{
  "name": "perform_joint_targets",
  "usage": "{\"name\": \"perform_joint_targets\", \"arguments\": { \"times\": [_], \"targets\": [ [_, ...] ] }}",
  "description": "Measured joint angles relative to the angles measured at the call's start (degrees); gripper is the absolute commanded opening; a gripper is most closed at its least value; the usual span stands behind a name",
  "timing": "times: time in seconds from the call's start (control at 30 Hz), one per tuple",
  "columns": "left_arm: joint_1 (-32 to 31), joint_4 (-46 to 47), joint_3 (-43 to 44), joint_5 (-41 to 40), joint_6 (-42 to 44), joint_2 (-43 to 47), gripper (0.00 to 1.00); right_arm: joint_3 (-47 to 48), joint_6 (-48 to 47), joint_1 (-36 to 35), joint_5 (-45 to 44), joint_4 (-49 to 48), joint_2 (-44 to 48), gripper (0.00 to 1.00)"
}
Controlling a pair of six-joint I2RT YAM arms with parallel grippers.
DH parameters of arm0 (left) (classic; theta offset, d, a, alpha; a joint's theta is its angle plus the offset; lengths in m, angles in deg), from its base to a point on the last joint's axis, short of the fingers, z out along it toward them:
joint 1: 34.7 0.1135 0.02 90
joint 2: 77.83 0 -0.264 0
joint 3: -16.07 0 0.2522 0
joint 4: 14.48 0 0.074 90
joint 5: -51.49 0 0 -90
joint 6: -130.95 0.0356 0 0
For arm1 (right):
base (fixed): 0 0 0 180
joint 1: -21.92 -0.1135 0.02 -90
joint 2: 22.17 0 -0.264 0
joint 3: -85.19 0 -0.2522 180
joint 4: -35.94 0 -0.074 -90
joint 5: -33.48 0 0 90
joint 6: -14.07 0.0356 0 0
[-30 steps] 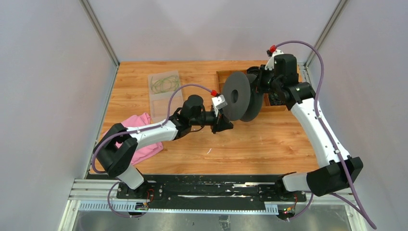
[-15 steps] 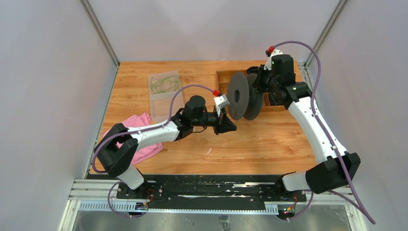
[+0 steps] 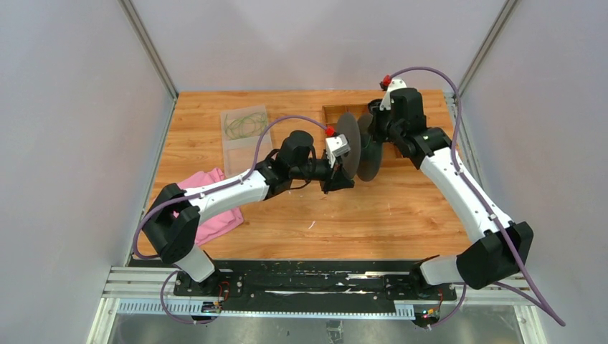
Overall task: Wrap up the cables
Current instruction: Wrap the cable around the cable reel.
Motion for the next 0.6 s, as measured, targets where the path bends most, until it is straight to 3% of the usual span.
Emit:
{"name": "perform_joint_targets", "arguments": {
  "times": [0.37,0.6],
  "targets": [
    [-0.3,-10.2,3.6,0.0,2.7,-2.9,0.04,-5.6,-5.7,-6.3,-6.0,-6.2,0.0,0.01],
    [-0.2,-10.6,3.6,1.6,5.1,-2.9,0.06,-6.4,-7.8,-7.1,-6.2,-6.9,0.4,0.01]
  ]
}}
